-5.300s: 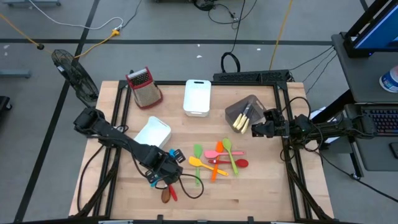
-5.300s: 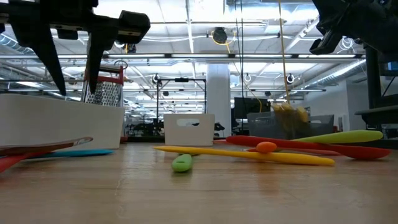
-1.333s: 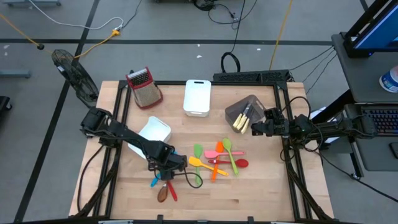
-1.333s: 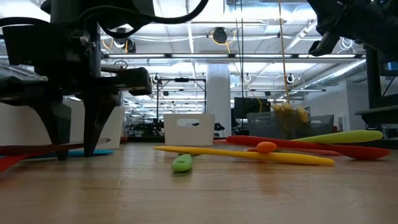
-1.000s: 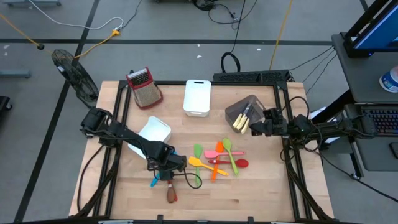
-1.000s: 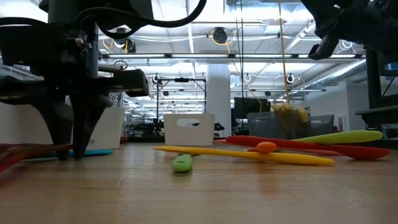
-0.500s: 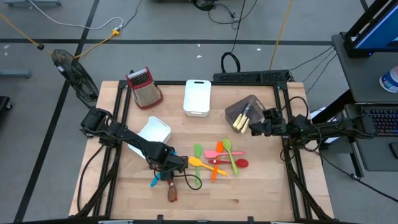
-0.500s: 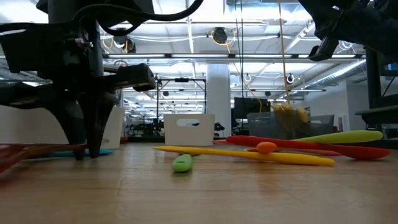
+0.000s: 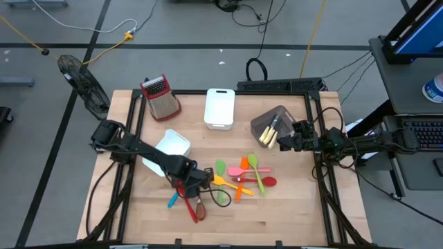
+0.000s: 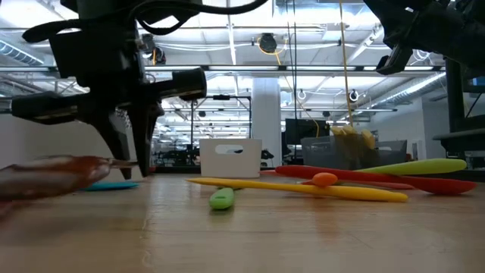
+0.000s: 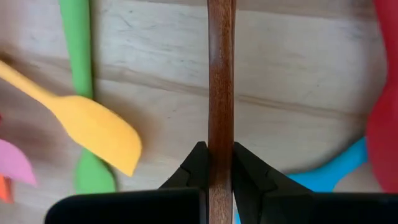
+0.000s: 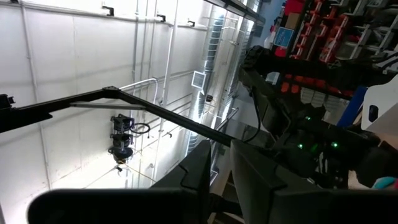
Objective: Pick & Place Kitchen Items
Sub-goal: Put the brown serving spoon into the top white bin
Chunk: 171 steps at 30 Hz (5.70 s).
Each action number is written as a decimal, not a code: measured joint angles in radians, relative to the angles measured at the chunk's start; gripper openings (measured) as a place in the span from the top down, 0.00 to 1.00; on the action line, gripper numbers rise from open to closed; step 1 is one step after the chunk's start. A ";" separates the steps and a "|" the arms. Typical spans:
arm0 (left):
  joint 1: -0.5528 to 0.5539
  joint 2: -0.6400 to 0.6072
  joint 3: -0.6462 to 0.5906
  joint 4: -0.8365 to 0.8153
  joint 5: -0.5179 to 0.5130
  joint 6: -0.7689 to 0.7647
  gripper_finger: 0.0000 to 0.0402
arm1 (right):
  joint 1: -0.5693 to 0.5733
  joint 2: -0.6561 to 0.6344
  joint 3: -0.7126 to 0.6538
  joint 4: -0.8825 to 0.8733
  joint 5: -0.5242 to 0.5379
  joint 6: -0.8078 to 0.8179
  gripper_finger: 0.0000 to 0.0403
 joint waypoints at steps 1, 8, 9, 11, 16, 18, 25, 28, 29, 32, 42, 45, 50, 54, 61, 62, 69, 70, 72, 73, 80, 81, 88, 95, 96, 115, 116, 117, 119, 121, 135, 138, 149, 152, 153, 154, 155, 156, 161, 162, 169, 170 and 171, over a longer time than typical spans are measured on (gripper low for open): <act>0.002 0.000 0.000 -0.001 0.011 -0.015 0.93 | 0.000 0.000 0.000 0.000 0.000 0.000 0.85; 0.004 0.000 0.000 -0.009 0.027 -0.031 0.93 | 0.000 0.000 0.000 0.000 -0.003 0.000 0.85; 0.004 0.000 0.000 -0.010 0.028 -0.032 0.93 | 0.000 0.000 0.000 0.000 -0.003 0.000 0.85; 0.003 -0.001 0.000 -0.010 0.030 -0.027 0.93 | 0.000 0.000 0.000 0.000 -0.003 0.000 0.85; 0.007 -0.002 0.000 -0.008 0.031 -0.085 0.93 | 0.000 0.000 0.000 0.000 -0.003 0.000 0.85; 0.012 -0.002 0.000 -0.008 0.041 -0.100 0.93 | 0.000 0.000 0.000 0.000 -0.003 0.000 0.85; 0.017 -0.002 0.000 -0.007 0.045 -0.065 0.93 | 0.000 0.000 0.000 0.000 0.000 0.000 0.85; 0.017 -0.002 0.000 -0.006 0.046 -0.060 0.93 | 0.000 0.000 0.000 0.000 0.000 0.000 0.85; 0.017 -0.002 0.000 -0.006 0.046 -0.060 0.93 | 0.000 0.000 0.000 0.000 0.000 0.000 0.85; 0.017 -0.002 0.000 -0.006 0.047 -0.060 0.93 | 0.000 0.000 0.000 0.000 0.000 0.000 0.85; 0.032 -0.003 0.002 0.001 0.030 -0.217 0.93 | 0.000 0.000 0.000 0.000 0.000 0.003 0.85; 0.036 -0.003 0.023 0.000 0.033 -0.247 0.93 | 0.000 0.000 0.000 0.000 0.000 0.021 0.85; 0.051 -0.003 0.085 0.002 0.050 -0.309 0.93 | 0.000 0.000 0.000 0.000 -0.001 0.022 0.85; 0.066 -0.003 0.132 -0.001 0.059 -0.377 0.93 | 0.000 0.000 0.000 0.000 -0.005 0.021 0.85; 0.098 -0.003 0.221 -0.002 0.122 -0.520 0.93 | 0.001 0.000 0.000 0.000 -0.082 -0.012 0.85; 0.103 -0.003 0.236 0.001 0.135 -0.544 0.93 | 0.001 0.000 0.000 0.000 -0.088 -0.014 0.85; 0.150 -0.003 0.335 0.048 0.201 -0.790 0.93 | 0.001 0.000 0.000 0.001 -0.145 -0.061 0.85; 0.158 -0.003 0.348 0.060 0.214 -0.840 0.93 | 0.001 0.000 0.000 0.001 -0.158 -0.066 0.85; 0.176 -0.003 0.370 0.092 0.245 -0.936 0.93 | 0.001 0.000 0.000 0.001 -0.168 -0.081 0.85; 0.185 -0.003 0.376 0.124 0.259 -0.983 0.93 | 0.001 0.000 0.000 0.001 -0.173 -0.089 0.85; 0.231 -0.004 0.377 0.367 0.338 -1.204 0.93 | 0.001 0.000 0.000 0.002 -0.193 -0.121 0.85; 0.237 -0.004 0.377 0.400 0.354 -1.226 0.93 | 0.001 0.000 0.000 0.006 -0.194 -0.128 0.85; 0.299 -0.004 0.377 0.638 0.450 -1.461 0.93 | 0.001 0.000 0.000 0.025 -0.240 -0.254 0.85; 0.359 -0.004 0.376 0.829 0.560 -1.729 0.93 | 0.001 0.002 0.000 0.031 -0.089 -0.392 0.85; 0.362 -0.004 0.376 0.860 0.571 -1.761 0.93 | 0.000 0.004 0.001 0.032 -0.069 -0.422 0.85; 0.357 -0.003 0.375 0.994 0.608 -1.893 0.93 | 0.047 0.183 0.331 -0.211 -0.134 -0.808 0.62; 0.353 -0.003 0.376 0.994 0.608 -1.892 0.93 | 0.047 0.190 0.338 -0.210 -0.134 -0.815 0.59; 0.349 -0.003 0.375 0.994 0.608 -1.892 0.93 | 0.047 0.198 0.346 -0.210 -0.134 -0.818 0.56; 0.342 -0.003 0.375 0.994 0.608 -1.891 0.93 | 0.047 0.214 0.365 -0.211 -0.134 -0.819 0.50; 0.337 -0.003 0.375 0.994 0.608 -1.885 0.93 | 0.047 0.232 0.388 -0.210 -0.134 -0.831 0.46; 0.355 -0.003 0.375 0.996 0.587 -1.871 0.93 | 0.064 0.309 0.468 -0.217 -0.164 -0.885 0.39; 0.357 -0.003 0.375 0.996 0.583 -1.870 0.93 | 0.070 0.309 0.480 -0.217 -0.136 -0.901 0.40; 0.357 -0.003 0.375 0.997 0.543 -1.854 0.93 | 0.072 0.309 0.542 -0.335 -0.107 -0.972 0.40; 0.359 -0.003 0.375 0.997 0.542 -1.851 0.93 | 0.072 0.309 0.556 -0.377 -0.108 -0.984 0.42; 0.359 -0.003 0.375 0.997 0.542 -1.851 0.93 | 0.072 0.309 0.558 -0.383 -0.109 -0.984 0.44; 0.360 -0.003 0.375 0.997 0.540 -1.851 0.93 | 0.072 0.309 0.558 -0.384 -0.109 -0.987 0.46; 0.360 -0.003 0.375 0.997 0.540 -1.851 0.93 | 0.073 0.309 0.558 -0.386 -0.109 -0.992 0.48; 0.360 -0.003 0.375 0.997 0.540 -1.847 0.93 | 0.073 0.309 0.558 -0.387 -0.109 -0.996 0.51; 0.359 -0.003 0.375 0.997 0.535 -1.846 0.93 | 0.073 0.309 0.558 -0.385 -0.109 -0.999 0.70; 0.359 -0.003 0.375 0.997 0.535 -1.846 0.93 | 0.073 0.309 0.558 -0.385 -0.111 -0.999 0.75; 0.358 -0.003 0.375 1.002 0.537 -1.828 0.93 | 0.073 0.308 0.558 -0.381 -0.122 -0.980 0.95; 0.359 -0.003 0.375 1.001 0.538 -1.824 0.93 | 0.073 0.308 0.558 -0.383 -0.122 -0.971 0.95; 0.359 -0.003 0.375 1.001 0.535 -1.811 0.92 | 0.073 0.308 0.558 -0.384 -0.120 -0.960 0.95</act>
